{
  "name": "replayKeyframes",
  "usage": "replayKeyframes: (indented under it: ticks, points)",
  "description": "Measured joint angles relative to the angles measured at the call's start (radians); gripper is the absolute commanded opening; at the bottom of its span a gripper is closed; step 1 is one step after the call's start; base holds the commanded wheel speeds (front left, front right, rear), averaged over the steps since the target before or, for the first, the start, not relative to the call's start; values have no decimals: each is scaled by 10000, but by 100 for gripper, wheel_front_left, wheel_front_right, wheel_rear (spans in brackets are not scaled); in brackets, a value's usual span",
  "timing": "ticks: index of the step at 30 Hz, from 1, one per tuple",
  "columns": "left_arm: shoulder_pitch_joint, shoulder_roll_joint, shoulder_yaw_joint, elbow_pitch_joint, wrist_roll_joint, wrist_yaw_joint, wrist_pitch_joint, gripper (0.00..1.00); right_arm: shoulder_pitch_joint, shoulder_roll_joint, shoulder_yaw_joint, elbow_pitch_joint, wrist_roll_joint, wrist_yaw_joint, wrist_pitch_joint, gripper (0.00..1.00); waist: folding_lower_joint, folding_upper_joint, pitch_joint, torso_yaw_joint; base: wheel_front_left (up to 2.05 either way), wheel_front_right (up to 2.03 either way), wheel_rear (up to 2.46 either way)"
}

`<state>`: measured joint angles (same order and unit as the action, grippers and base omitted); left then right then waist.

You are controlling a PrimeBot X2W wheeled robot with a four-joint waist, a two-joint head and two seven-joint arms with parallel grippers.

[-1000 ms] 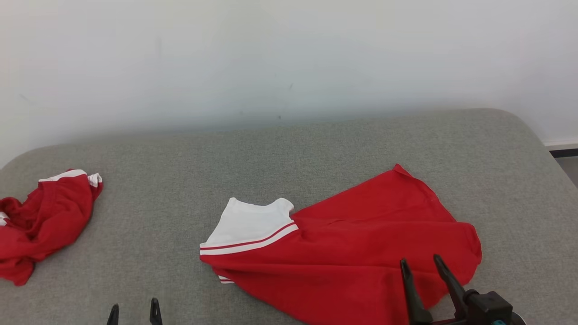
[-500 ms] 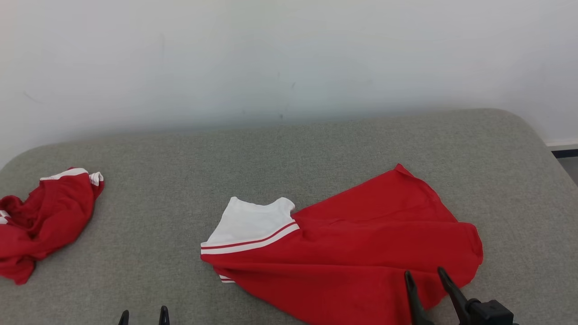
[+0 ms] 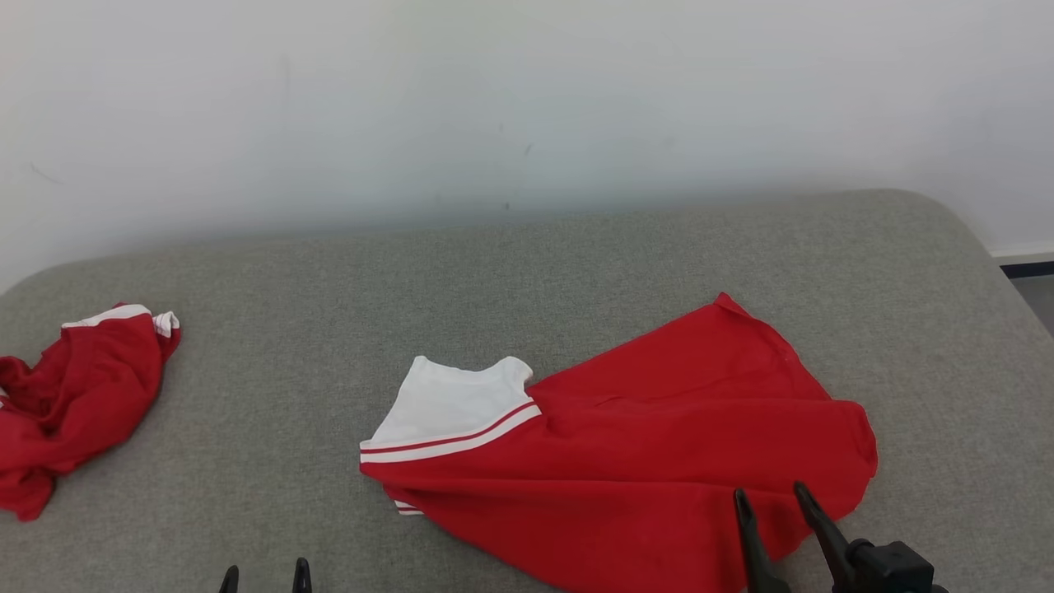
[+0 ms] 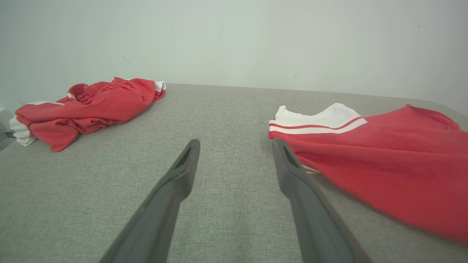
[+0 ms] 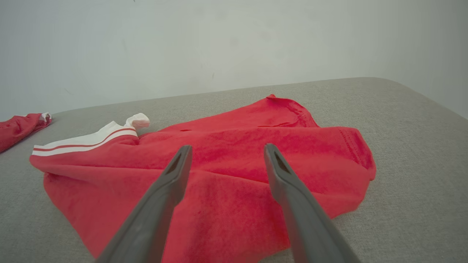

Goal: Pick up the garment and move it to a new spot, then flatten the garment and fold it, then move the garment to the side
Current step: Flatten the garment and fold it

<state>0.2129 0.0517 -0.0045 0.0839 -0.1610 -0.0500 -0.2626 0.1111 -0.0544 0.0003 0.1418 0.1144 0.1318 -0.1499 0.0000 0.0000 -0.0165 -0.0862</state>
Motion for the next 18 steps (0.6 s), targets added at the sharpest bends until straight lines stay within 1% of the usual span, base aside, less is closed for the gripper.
replayKeyframes:
  ticks: [15,16,18]
  points:
    - [-206,-4,-86,288,-105,104,0,100,-153,15,6,-63,144,0,104,100,0,0,83,-90,0,0,0]
    - [-297,-2,-69,391,-138,84,0,100,-214,17,-4,-98,163,0,186,100,0,0,100,-99,0,0,0]
    - [-513,2,-174,867,-249,-121,0,100,-393,19,-33,-171,163,0,564,100,0,0,141,-133,0,0,0]
